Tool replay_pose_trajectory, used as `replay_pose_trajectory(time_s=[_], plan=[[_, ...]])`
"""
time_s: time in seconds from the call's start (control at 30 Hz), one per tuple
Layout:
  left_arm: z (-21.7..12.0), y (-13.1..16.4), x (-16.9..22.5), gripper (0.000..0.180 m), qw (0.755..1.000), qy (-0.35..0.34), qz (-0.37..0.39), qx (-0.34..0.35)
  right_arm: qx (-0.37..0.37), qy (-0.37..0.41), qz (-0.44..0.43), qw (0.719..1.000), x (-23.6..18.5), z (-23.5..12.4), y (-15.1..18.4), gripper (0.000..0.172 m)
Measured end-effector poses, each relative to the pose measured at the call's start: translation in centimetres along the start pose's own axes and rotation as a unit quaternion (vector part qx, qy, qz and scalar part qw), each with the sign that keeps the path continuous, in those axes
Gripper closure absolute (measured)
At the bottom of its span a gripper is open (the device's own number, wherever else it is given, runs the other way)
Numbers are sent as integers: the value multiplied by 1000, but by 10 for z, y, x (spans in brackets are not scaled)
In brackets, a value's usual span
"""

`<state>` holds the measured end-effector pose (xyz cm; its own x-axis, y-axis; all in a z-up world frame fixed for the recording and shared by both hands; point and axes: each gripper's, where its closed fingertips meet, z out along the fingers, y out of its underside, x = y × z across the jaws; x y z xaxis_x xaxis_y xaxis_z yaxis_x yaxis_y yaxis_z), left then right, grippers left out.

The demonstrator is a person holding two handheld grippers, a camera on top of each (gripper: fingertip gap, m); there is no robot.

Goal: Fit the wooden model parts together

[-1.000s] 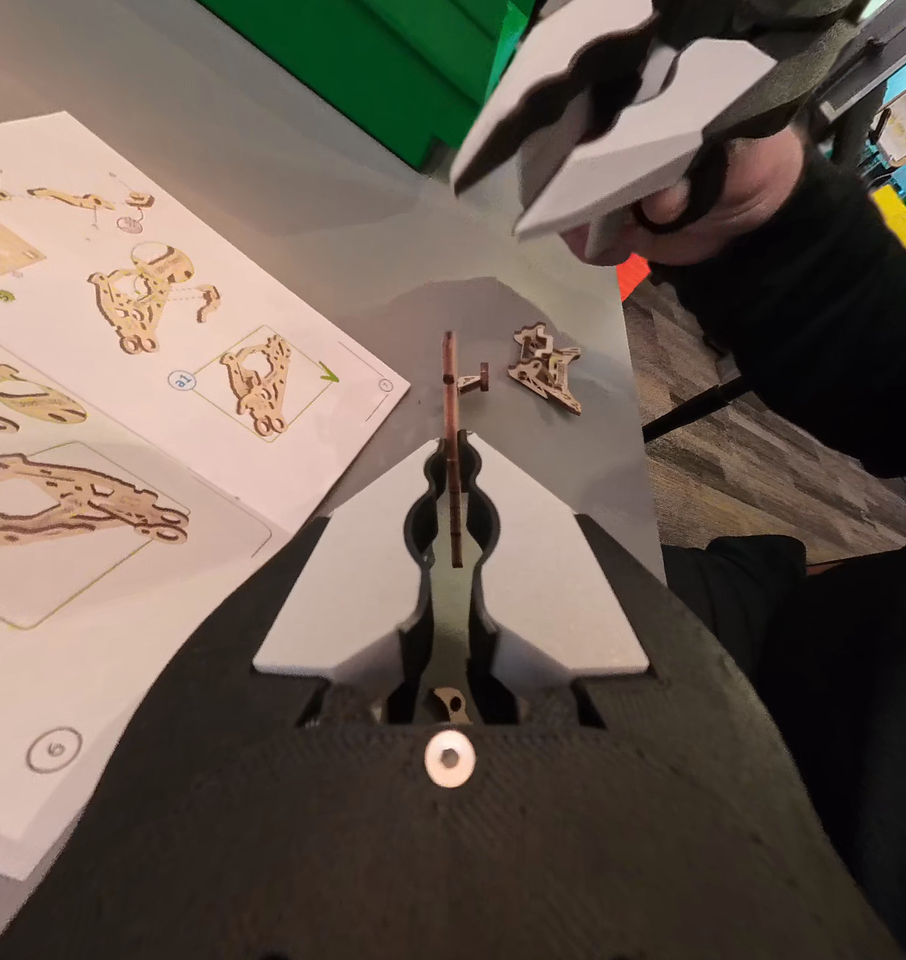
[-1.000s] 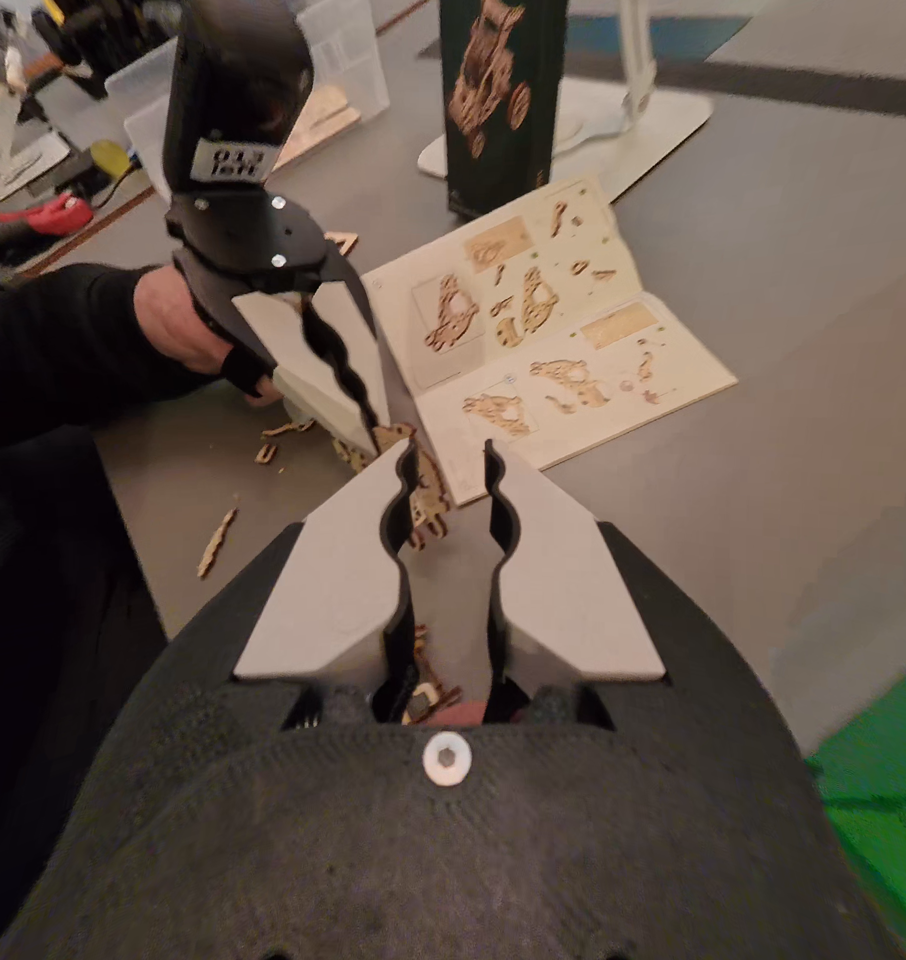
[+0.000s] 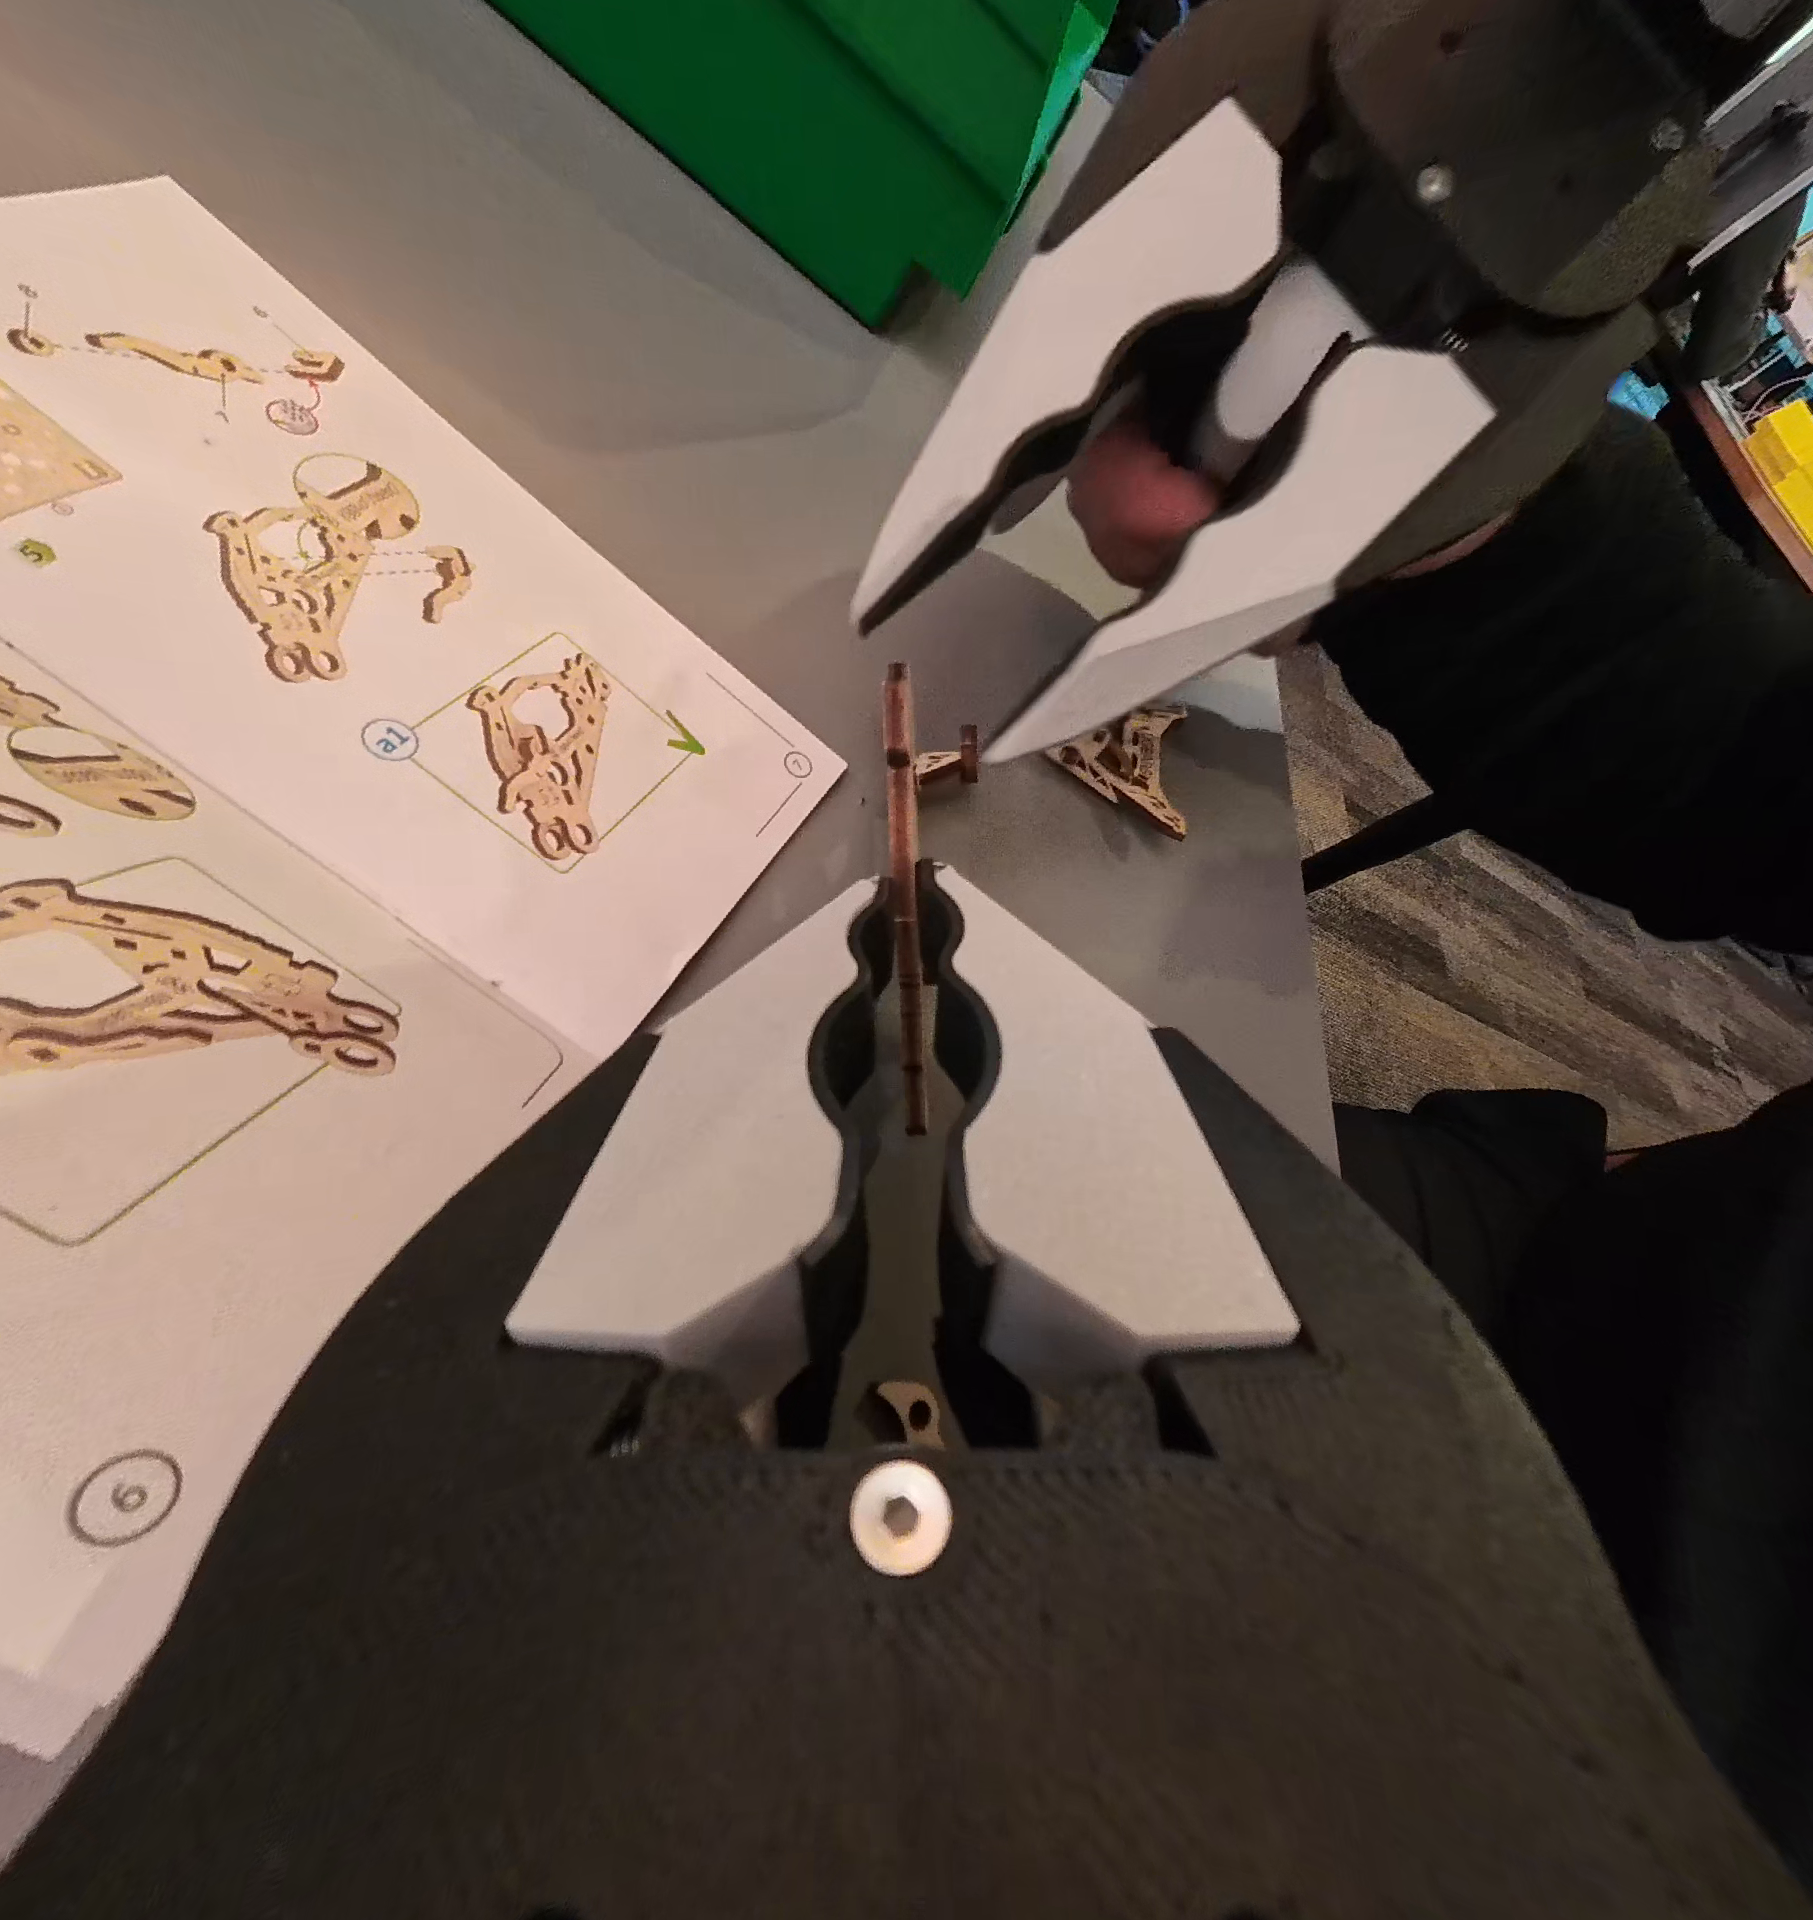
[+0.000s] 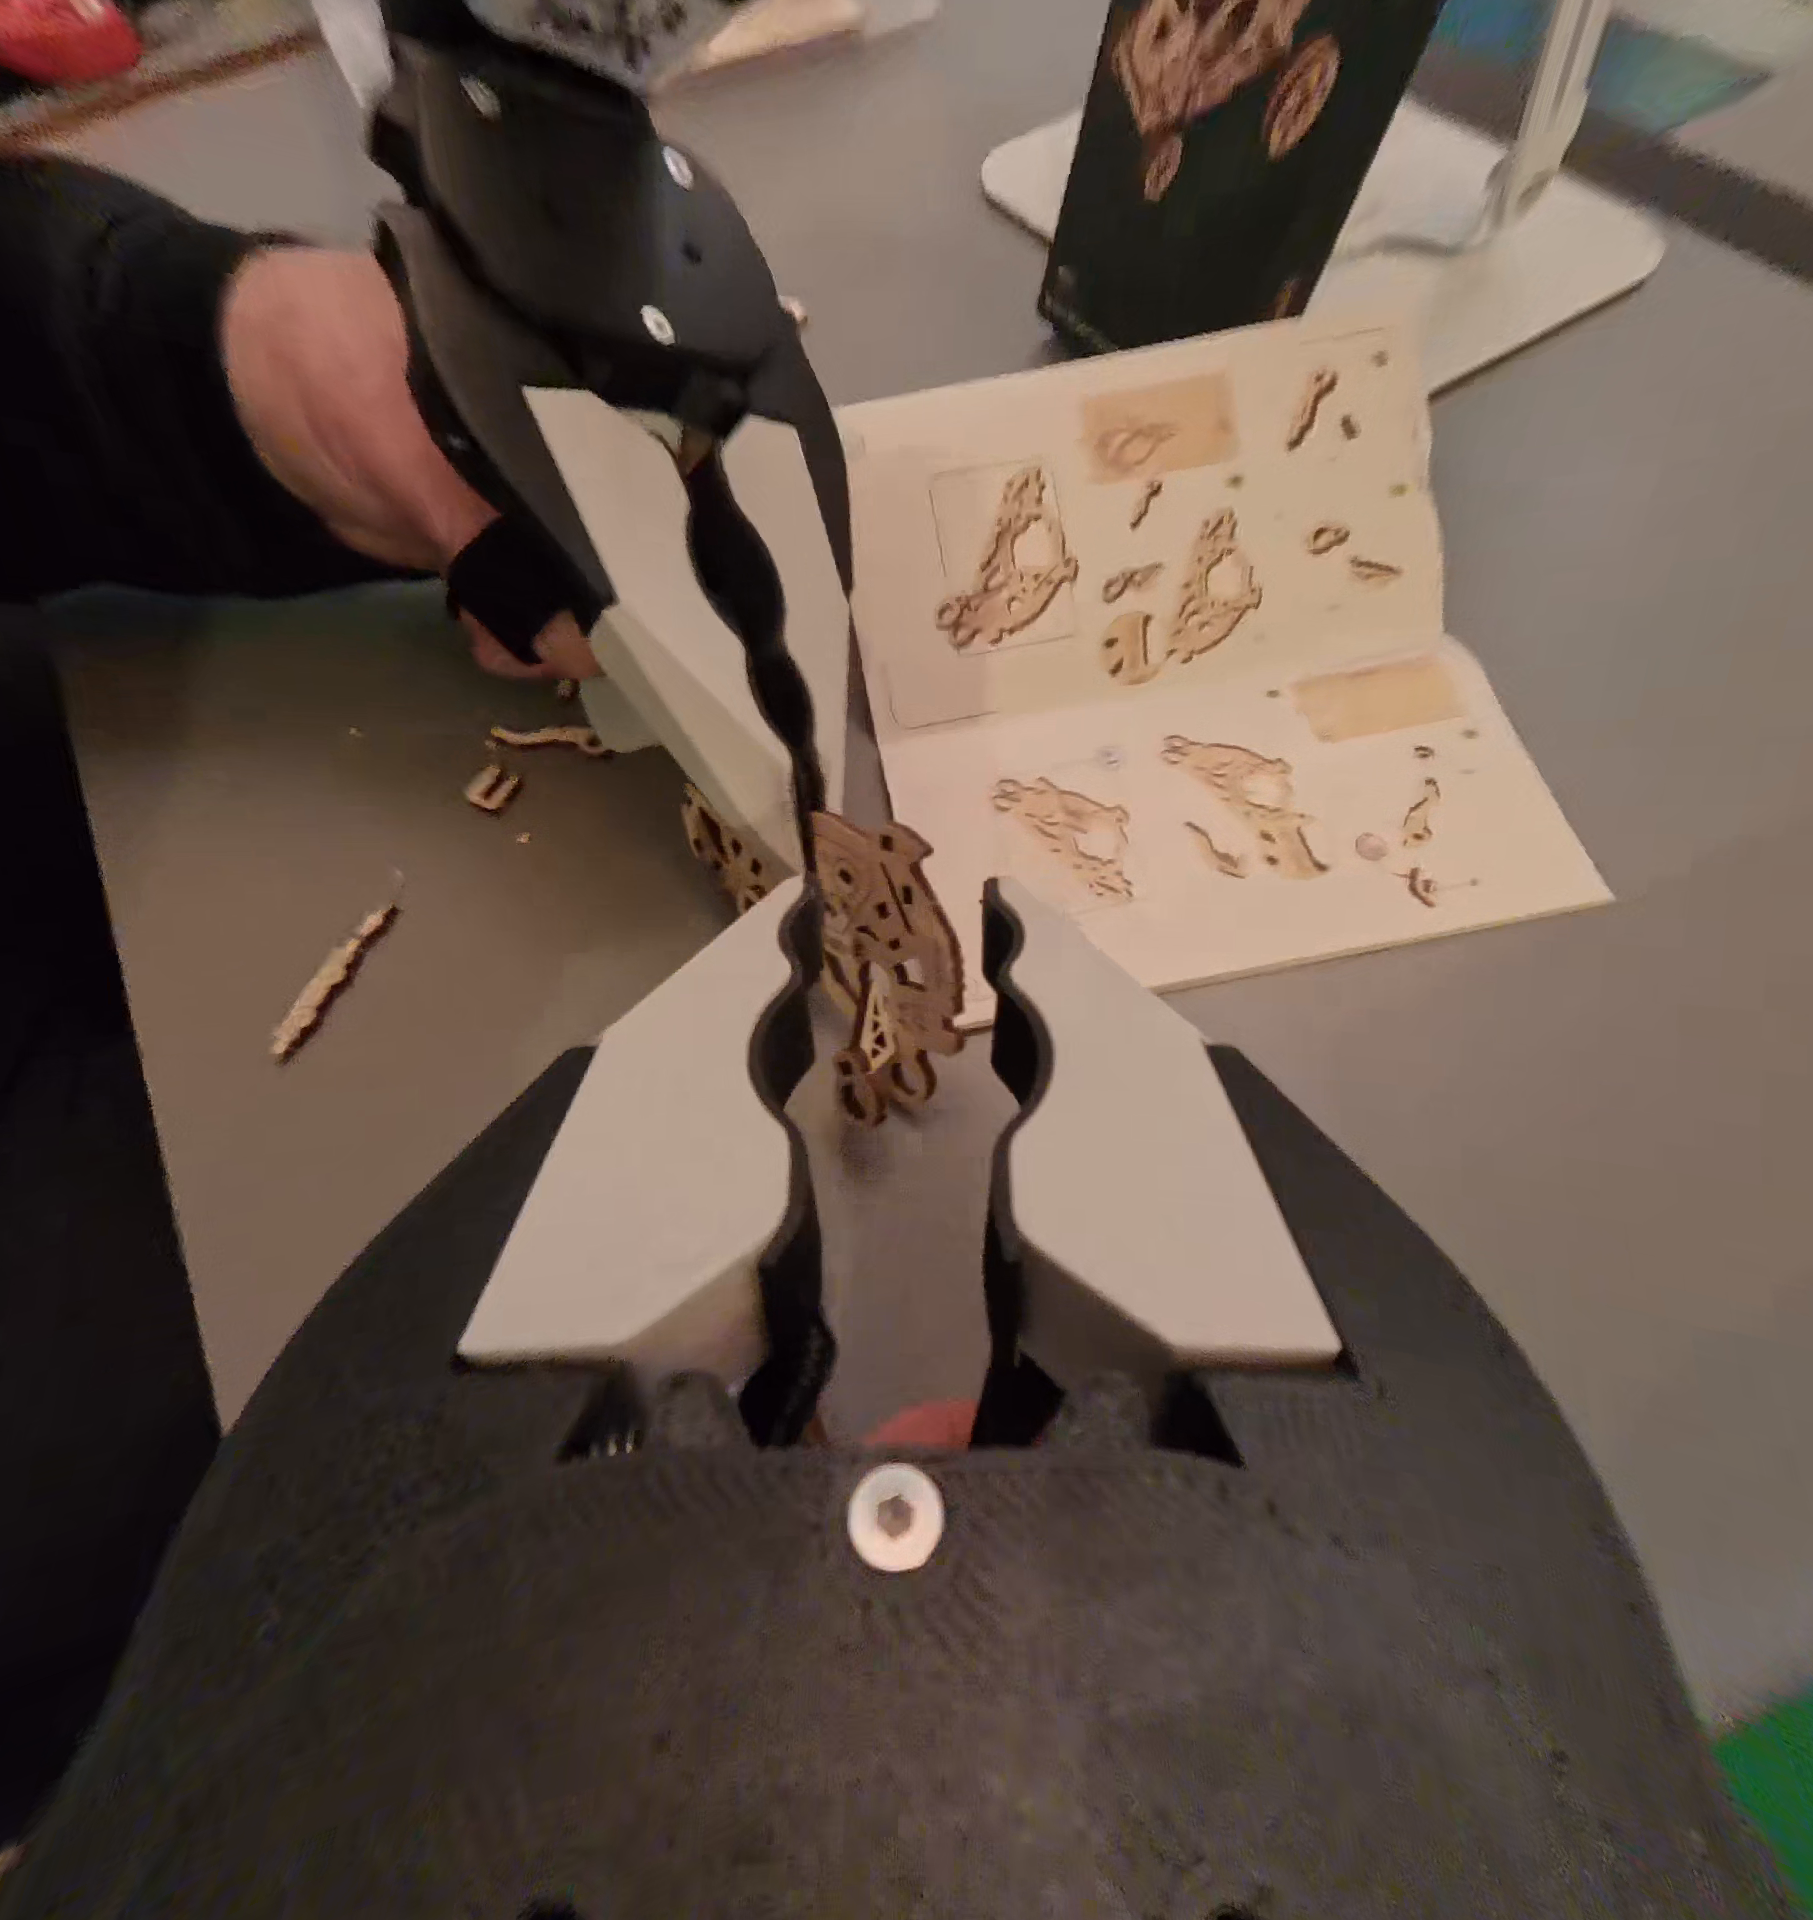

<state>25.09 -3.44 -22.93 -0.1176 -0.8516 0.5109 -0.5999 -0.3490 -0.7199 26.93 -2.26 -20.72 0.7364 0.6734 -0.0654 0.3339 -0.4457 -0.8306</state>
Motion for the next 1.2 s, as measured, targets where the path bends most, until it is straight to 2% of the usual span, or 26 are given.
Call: replay_pose_trajectory(time_s=[0.03, 0.17, 0.5, 0.87, 1.2], plan=[[0, 0, 0, 179, 1000, 0, 1, 0, -16, 3, -5, 1000, 2, 5, 3, 147], [1, 1, -1, 179, 1000, -3, -1, -3, -53, -16, -19, 998, -2, 16, 9, 155], [2, 2, 1, 179, 1000, 3, 0, -8, -79, -55, 8, 995, -5, 19, 10, 154], [2, 1, 0, 179, 1000, 6, -6, -7, -72, -102, 39, 991, -7, 19, 11, 157], [3, 2, -2, 178, 1000, -5, -3, -13, -93, -97, 24, 991, -8, 19, 12, 161]])
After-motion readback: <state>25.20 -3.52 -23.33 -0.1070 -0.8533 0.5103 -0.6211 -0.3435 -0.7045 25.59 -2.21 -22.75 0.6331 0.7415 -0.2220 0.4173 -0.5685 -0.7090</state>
